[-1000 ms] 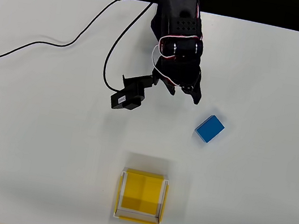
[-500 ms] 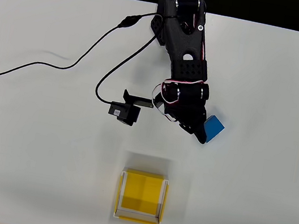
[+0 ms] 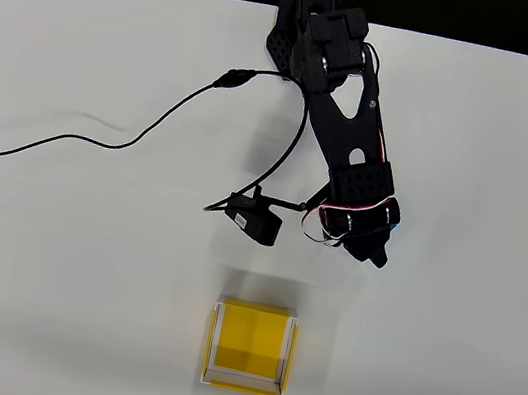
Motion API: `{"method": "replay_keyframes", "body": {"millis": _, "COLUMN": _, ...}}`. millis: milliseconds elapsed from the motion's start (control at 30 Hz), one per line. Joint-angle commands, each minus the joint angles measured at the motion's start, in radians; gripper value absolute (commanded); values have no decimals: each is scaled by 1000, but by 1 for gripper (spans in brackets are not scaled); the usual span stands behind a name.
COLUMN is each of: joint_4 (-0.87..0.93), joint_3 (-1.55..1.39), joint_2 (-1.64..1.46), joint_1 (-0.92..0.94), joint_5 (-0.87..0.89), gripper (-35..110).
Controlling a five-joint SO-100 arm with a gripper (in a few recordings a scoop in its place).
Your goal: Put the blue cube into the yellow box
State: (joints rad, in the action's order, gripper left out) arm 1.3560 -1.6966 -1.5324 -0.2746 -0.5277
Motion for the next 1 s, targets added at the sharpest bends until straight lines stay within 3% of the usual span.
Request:
{"method": "replay_keyframes", "body": {"millis": 0, "joint_4": -5, "joint_3": 86, "joint_2": 12, "joint_1": -48, "joint_5": 17, "gripper": 45}}
{"method": "replay_keyframes", "body": {"millis": 967, "joint_4": -54, "joint_3": 189, "joint_2": 287, "joint_1": -175, "joint_5": 110, "gripper": 41}}
